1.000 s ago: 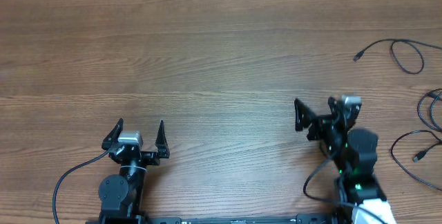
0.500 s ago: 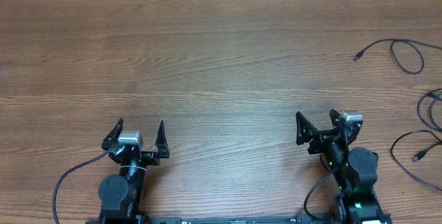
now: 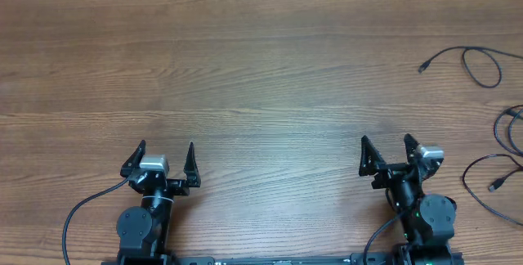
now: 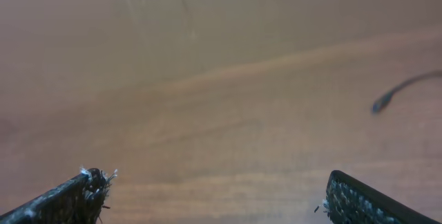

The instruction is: Untangle cables

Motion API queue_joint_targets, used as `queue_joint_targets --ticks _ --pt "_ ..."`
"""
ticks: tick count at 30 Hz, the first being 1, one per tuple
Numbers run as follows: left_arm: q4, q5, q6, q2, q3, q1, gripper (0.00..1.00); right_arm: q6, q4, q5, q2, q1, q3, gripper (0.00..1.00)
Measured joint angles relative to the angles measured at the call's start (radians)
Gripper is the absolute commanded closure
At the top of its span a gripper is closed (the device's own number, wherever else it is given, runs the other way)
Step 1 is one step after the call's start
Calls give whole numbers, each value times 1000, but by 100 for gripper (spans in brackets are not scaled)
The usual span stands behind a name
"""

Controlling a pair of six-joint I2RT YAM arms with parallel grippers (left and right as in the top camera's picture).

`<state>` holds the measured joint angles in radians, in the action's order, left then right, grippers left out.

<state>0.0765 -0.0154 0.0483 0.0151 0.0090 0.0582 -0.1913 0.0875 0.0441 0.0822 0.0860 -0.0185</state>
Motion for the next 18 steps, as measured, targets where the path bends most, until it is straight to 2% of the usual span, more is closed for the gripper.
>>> queue_joint_targets --ticks 5,18 --pt "0 0 0 0 0 0 1 32 -3 0 -67 0 0 0" --pt "0 0 0 0 0 0 1 219 -3 4 -69 0 0 0"
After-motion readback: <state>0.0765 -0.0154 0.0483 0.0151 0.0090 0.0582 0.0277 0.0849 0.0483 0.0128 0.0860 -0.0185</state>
